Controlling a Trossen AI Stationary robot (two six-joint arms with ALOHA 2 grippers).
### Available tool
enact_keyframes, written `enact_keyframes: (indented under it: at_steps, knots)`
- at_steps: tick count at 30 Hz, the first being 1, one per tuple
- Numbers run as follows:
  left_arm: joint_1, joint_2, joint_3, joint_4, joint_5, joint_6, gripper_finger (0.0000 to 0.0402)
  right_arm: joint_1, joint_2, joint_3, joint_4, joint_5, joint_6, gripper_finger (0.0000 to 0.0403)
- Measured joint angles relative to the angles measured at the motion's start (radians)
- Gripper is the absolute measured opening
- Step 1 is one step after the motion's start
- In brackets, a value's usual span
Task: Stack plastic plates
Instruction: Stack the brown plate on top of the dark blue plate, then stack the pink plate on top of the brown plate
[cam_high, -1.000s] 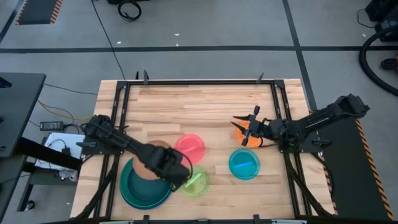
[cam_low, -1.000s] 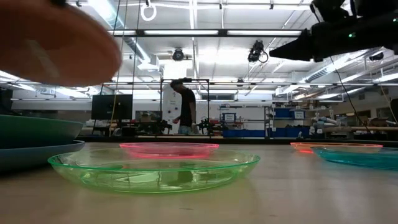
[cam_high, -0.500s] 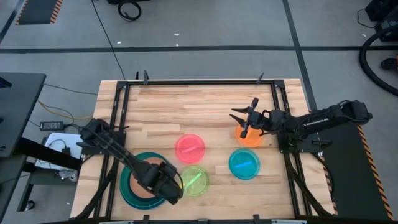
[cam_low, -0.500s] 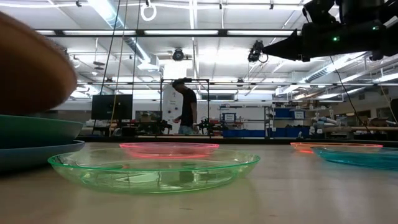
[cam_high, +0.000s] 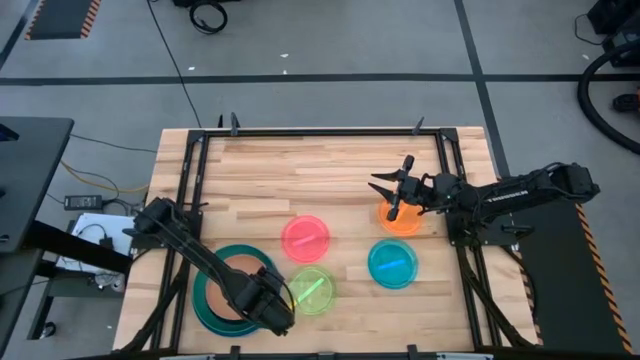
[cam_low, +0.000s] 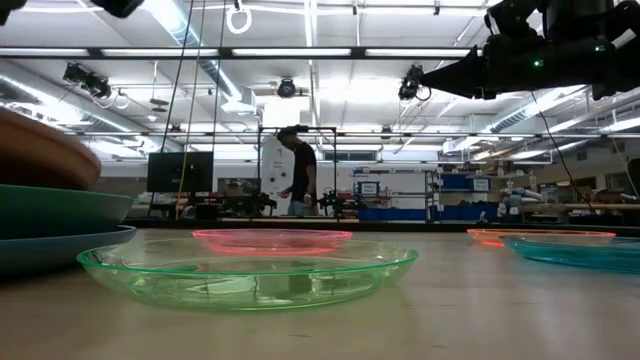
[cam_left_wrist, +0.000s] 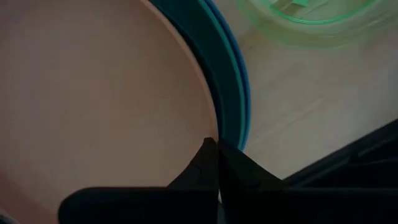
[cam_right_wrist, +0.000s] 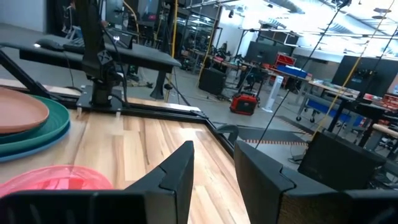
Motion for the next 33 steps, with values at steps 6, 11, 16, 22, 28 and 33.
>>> enact_keyframes:
  at_steps: [6,11,16,22,28,33]
  knots:
    - [-0.005,0.025,0.0,-0.001,0.002,0.003,0.0002,0.0,0.0,0.0,0.001,-0.001,0.003,0.0125]
    - [-0.007,0.025,0.0,0.004,0.002,0.003,0.0012,0.0,0.0,0.0,0.001,-0.001,0.003,0.0125]
    - [-0.005,0.025,0.0,0.003,-0.001,0.003,0.0064,0.0,0.0,0.0,0.001,-0.001,0.003,0.0125]
    - [0.016,0.021,0.011,-0.005,0.009,0.024,0.0121,0.0,0.0,0.0,0.001,-0.001,0.003,0.0125]
    - [0.059,0.02,0.024,-0.005,0.009,0.126,0.0129,0.0,0.0,0.0,0.002,-0.007,0.013,0.0125]
    - [0.097,0.02,0.023,-0.003,-0.02,0.23,0.0129,0.0,0.0,0.0,0.002,-0.009,0.018,0.0125]
